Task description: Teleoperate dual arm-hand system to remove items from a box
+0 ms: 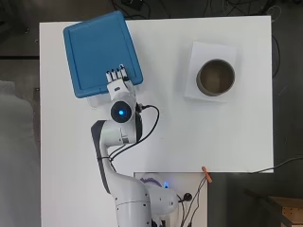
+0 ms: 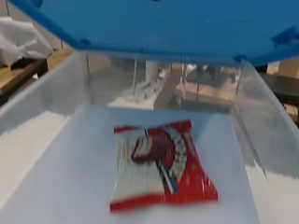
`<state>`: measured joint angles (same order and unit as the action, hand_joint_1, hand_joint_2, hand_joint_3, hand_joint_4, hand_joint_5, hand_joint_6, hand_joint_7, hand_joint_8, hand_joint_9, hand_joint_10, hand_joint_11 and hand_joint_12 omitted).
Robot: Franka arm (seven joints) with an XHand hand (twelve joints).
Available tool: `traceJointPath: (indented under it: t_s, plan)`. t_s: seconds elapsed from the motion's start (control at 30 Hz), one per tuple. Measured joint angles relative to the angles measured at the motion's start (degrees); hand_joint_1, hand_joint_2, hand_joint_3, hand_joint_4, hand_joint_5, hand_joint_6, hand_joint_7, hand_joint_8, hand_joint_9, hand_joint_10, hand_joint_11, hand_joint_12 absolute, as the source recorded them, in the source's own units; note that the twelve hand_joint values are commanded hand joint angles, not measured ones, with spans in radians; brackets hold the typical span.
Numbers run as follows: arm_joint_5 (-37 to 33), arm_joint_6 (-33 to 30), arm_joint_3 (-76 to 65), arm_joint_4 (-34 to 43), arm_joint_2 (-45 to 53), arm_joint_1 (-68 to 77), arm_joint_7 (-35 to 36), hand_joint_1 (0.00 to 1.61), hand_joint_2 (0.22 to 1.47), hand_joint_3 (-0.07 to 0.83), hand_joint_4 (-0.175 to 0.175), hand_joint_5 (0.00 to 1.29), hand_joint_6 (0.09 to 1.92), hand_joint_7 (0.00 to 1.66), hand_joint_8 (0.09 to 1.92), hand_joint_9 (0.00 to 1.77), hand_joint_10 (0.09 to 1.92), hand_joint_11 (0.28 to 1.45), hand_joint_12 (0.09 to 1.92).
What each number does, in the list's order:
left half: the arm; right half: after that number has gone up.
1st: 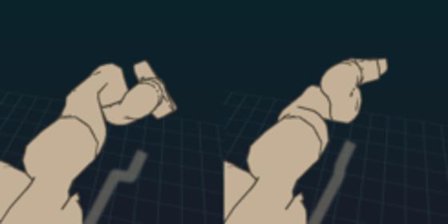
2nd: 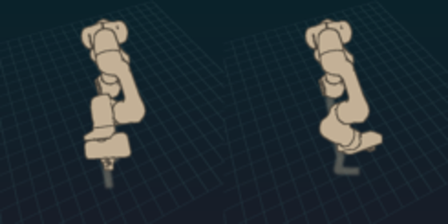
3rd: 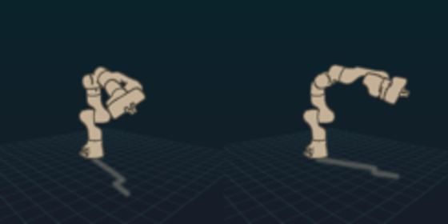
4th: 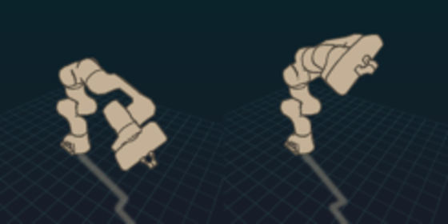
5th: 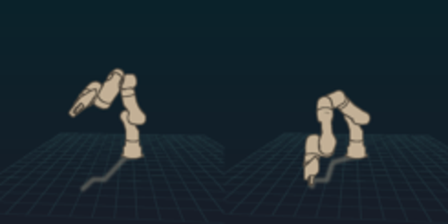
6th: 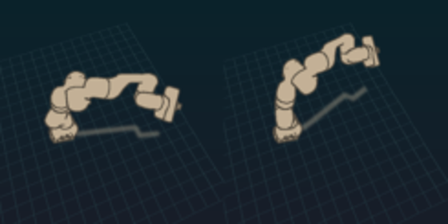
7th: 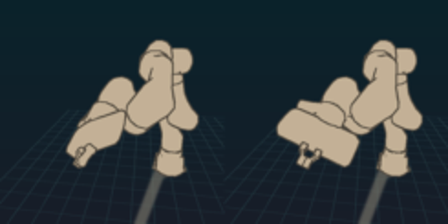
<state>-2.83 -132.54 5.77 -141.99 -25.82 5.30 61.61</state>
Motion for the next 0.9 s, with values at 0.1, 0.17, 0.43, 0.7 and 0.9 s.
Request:
traceJointPath:
  t_s: [0.1,0.17,0.43,0.7,0.9]
  plan:
    - [-6.4,-2.07,-1.31,7.8,3.75,0.29,2.73,1.25,1.21,-0.003,-0.161,0.65,1.31,0.88,1.26,1.08,1.05,0.76,0.74]
    - [-12.76,-0.45,-2.2,12.77,5.77,0.48,5.18,1.13,1.22,0.001,-0.066,0.7,1.26,0.93,1.25,1.14,1.28,0.73,1.33]
    - [-28.38,18.01,-2.69,29.2,8.32,2.44,26.56,1.03,1.25,0.002,0.019,0.7,1.3,0.92,1.36,1.15,1.63,0.77,1.7]
    - [-28.94,29.39,-1.74,25.34,1.82,5.37,53.47,1.3,1.21,0.0,-0.166,0.6,1.4,0.87,1.25,1.0,1.18,0.59,1.12]
    - [-27.32,33.42,-1.51,12.1,-12.9,8.86,57.58,1.34,1.21,0.0,-0.175,0.55,1.67,0.82,1.25,0.93,1.0,0.74,0.17]
